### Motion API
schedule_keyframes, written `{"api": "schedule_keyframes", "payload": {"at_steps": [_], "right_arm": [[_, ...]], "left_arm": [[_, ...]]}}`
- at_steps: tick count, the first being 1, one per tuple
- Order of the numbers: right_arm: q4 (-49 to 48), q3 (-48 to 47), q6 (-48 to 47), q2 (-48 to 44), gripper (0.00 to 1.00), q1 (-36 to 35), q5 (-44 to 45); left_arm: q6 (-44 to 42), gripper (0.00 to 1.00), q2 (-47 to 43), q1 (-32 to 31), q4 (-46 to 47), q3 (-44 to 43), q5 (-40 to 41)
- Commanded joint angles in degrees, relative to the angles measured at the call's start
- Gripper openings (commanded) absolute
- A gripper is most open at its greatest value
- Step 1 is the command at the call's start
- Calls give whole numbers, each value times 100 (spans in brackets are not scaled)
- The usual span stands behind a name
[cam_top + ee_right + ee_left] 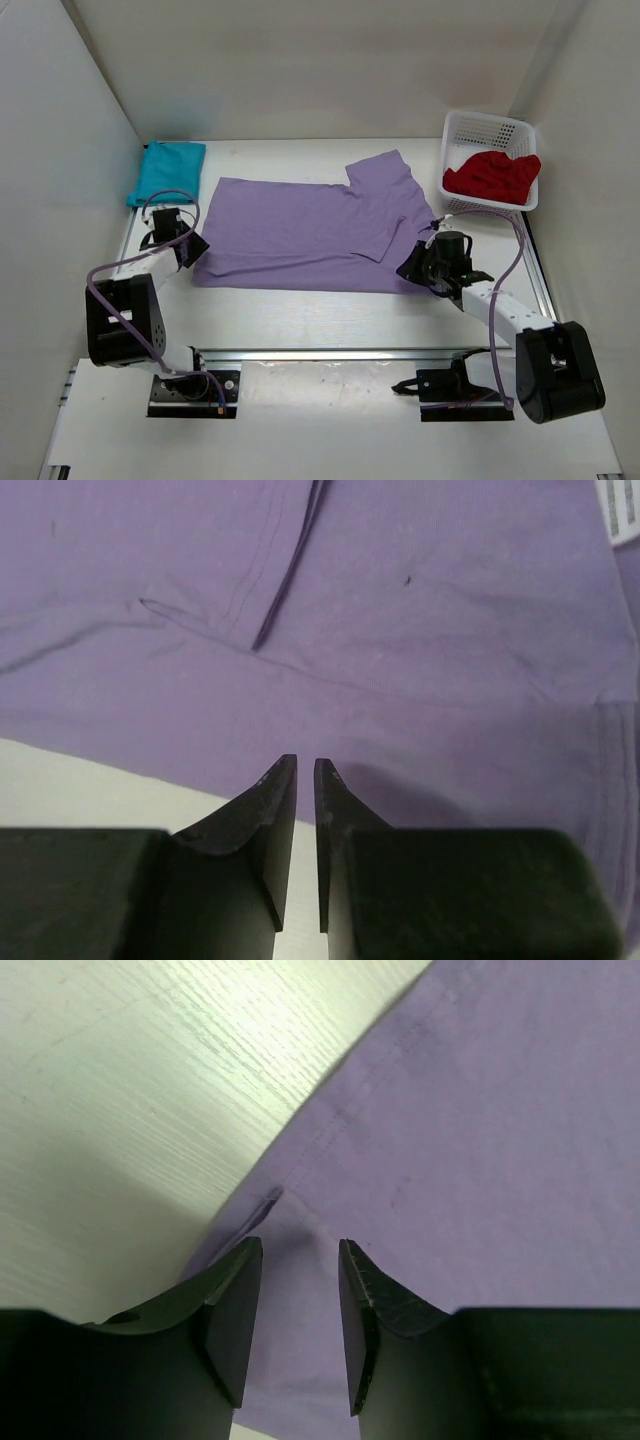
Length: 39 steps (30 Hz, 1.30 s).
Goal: Fold and stack the t-shirts
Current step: Fold the flattened tshirt in 1/3 of the way
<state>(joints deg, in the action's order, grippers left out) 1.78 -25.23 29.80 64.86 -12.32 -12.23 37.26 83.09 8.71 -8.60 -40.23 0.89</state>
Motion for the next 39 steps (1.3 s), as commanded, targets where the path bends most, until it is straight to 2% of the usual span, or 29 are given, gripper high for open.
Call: {"api": "schedule_keyframes", "payload": {"at_steps": [1, 3, 11, 14, 16, 24, 26, 33, 39], "right_arm": [[-810, -350, -27, 229, 12, -33, -175], [-898, -342, -9, 352, 13, -165, -87], [-1083, -254, -36, 343, 14, -183, -157], [-1136, -193, -9, 343, 15, -253, -139], [-1171, -175, 0, 386, 15, -280, -139], [-1250, -122, 35, 475, 15, -350, -104], [-1251, -140, 26, 527, 19, -316, -104], [-1286, -411, -45, 1124, 26, -289, -184], [-1435, -597, -36, 1476, 27, -367, -245]], "left_arm": [[-218, 47, 14, -10, -80, -266, 404], [-271, 43, 111, -53, -115, -327, 482], [-325, 49, 436, -203, -177, -512, 720], [-316, 47, 541, -282, -142, -556, 703], [-289, 42, 524, -273, -98, -478, 676], [-245, 7, 515, -239, -124, -504, 676], [-254, 0, 419, -282, -168, -573, 694], [-272, 0, -20, -379, -221, -829, 720], [-307, 0, 207, -309, -273, -969, 641]]}}
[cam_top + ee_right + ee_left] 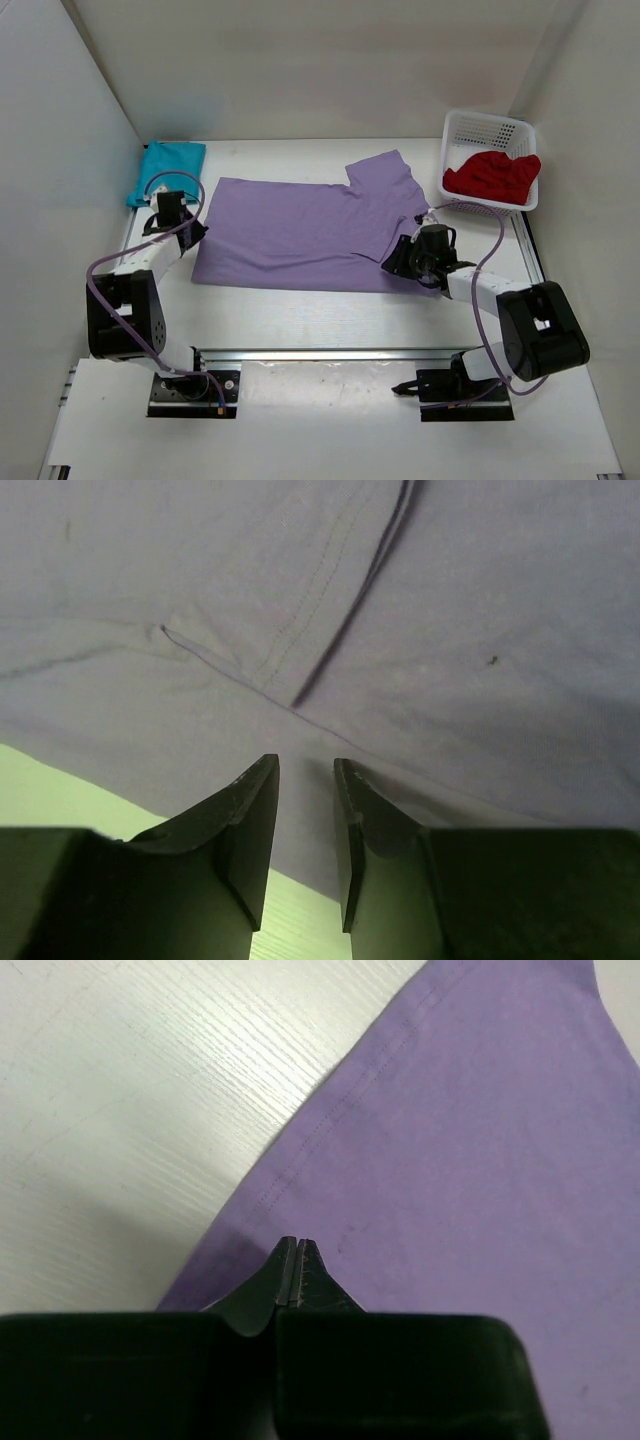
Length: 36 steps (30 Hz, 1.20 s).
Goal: Fold and stack the t-shirts
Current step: Fold the flattened tshirt in 1/3 of the way
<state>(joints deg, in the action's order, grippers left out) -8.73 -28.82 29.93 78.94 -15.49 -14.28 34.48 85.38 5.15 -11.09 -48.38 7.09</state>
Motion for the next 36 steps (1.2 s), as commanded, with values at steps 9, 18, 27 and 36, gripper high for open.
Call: {"api": "schedule_keyframes", "payload": {"at_steps": [9, 18, 27, 36], "right_arm": [[-436, -502, -14, 368, 33, -78, 5], [-471, -721, 21, 728, 33, -104, 75], [-418, -959, 109, 1168, 24, -200, 75], [-59, -1940, -48, 1658, 0, -175, 128]], "left_arm": [[-37, 7, 329, 162, 90, -119, 55], [323, 44, 234, 444, 221, -31, -244], [867, 41, -707, -1348, 880, 978, -674], [1087, 38, -1032, -2343, 1408, 1832, -719]]}}
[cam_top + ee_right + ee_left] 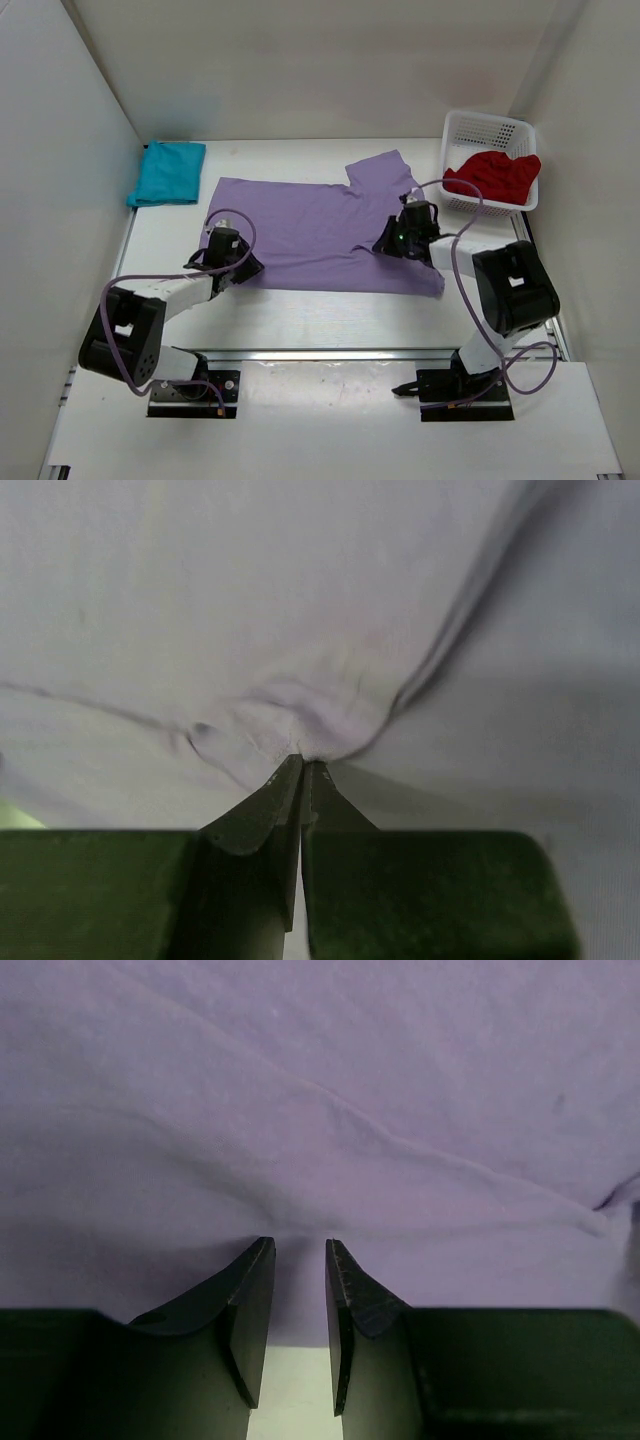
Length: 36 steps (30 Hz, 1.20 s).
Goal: Fold and stack the t-shirts
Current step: Fold the flattened tshirt in 1/3 of the way
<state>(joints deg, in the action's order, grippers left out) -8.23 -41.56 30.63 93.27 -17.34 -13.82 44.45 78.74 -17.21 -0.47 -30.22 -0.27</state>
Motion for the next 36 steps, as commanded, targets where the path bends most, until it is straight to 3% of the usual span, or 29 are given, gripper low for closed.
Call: {"api": "schedule_keyframes", "payload": {"at_steps": [1, 5, 7, 10, 13, 15, 18, 19, 24, 30, 36], "right_arm": [[22, -991, -171, 305, 0, -41, 64], [663, -2143, -312, 1043, 3, 3, -41], [814, -2382, -312, 1245, 15, 38, -120], [745, -2314, -312, 1124, 28, 38, -217], [516, -1936, -251, 676, 31, 38, -209], [419, -1463, -242, 316, 24, -5, -130], [295, -777, -259, -352, 3, -128, -165], [304, -531, -286, -441, 2, -294, -104], [296, 68, -330, -784, 0, -858, 318], [428, 446, -435, -731, 0, -1052, 661], [532, 1202, -357, -1039, 0, -1350, 802]], "left_arm": [[-14, 38, -429, -229, 302, 16, 19], [-120, 38, -605, -300, 301, 86, 19], [-68, 39, -640, -239, 328, 147, 19], [-94, 38, -605, -291, 389, 156, -43], [-50, 38, -501, -405, 512, 96, 1], [-137, 38, -308, -581, 530, -27, -25], [-199, 39, 8, -871, 539, -335, -8], [-260, 38, 97, -959, 487, -405, 1], [-270, 37, 353, -1091, 442, -433, 10], [55, 35, 493, 102, 688, 409, -877], [-76, 35, 125, 288, 391, 903, -1221]]}}
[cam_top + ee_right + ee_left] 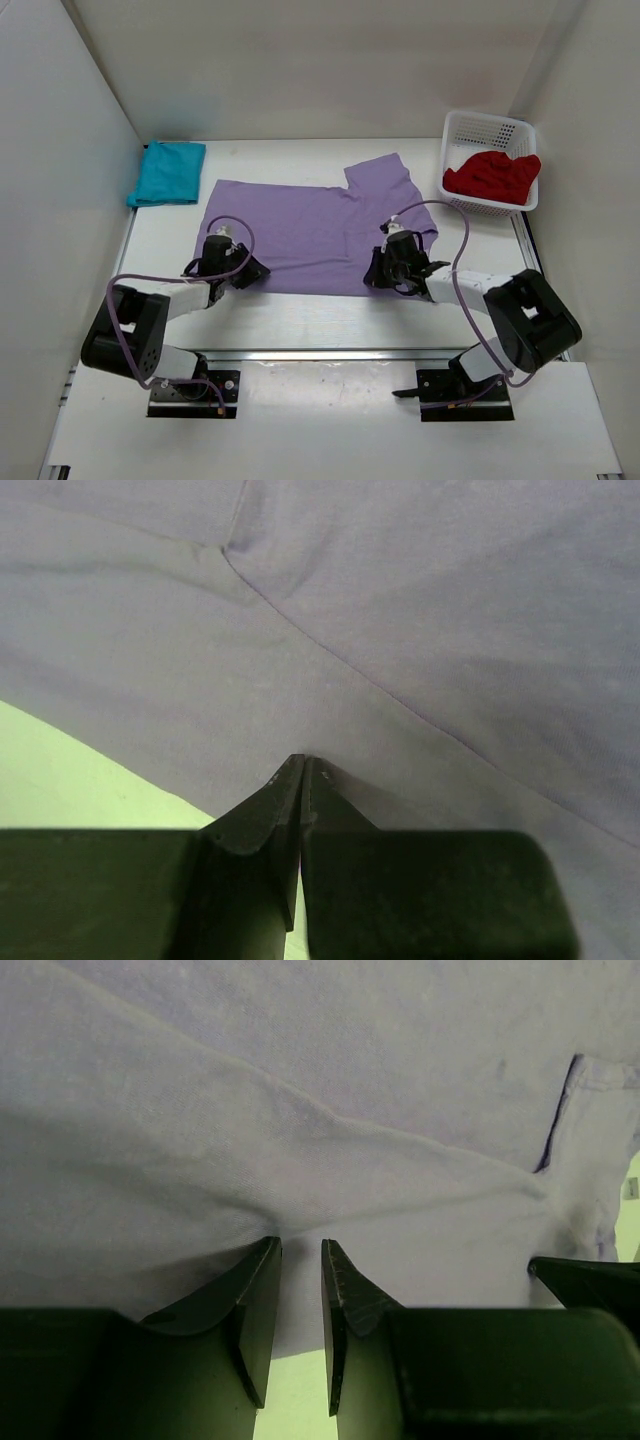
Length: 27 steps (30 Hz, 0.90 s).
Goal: Fold and stack the t-shirts
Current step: Fold the flattened tshirt in 1/3 of the way
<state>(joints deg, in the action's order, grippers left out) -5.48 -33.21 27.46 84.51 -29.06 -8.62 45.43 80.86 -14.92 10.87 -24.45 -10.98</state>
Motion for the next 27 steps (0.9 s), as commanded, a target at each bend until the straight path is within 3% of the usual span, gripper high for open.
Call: {"api": "schedule_keyframes", "payload": {"at_steps": [1, 10, 12, 14, 16, 17, 19, 21, 26, 27], "right_arm": [[318, 429, -48, -285, 0, -266, 282], [907, 940, 286, -1340, 0, -672, 187], [1065, 668, 225, -1490, 2, -619, 168], [1241, 300, 41, -1647, 10, -374, 55], [1225, -201, -57, -1710, 14, -128, -191], [1137, -308, -100, -1684, 16, -22, -253], [1023, -711, -197, -1544, 15, 163, -411], [978, -968, -276, -1228, 9, 225, -491], [574, -1082, -320, -936, 8, 112, -632], [452, -1047, -329, -893, 9, 137, -649]], "left_arm": [[-210, 36, -218, 33, -814, 387, -176], [18, 38, -2247, -231, -1648, 1443, 0], [-86, 42, -2609, -161, -1920, 1224, 157], [-331, 46, -2742, -64, -2150, 472, 289], [-551, 51, -2488, 15, -2239, -295, 518], [-640, 61, -2209, 15, -2204, -802, 710], [-632, 99, -1663, 163, -2125, -1412, 984], [-544, 99, -865, 497, -1835, -1921, 599], [-841, 99, 745, 1165, -1535, -3020, 747], [-912, 90, 1121, 1280, -1623, -3327, 738]]}}
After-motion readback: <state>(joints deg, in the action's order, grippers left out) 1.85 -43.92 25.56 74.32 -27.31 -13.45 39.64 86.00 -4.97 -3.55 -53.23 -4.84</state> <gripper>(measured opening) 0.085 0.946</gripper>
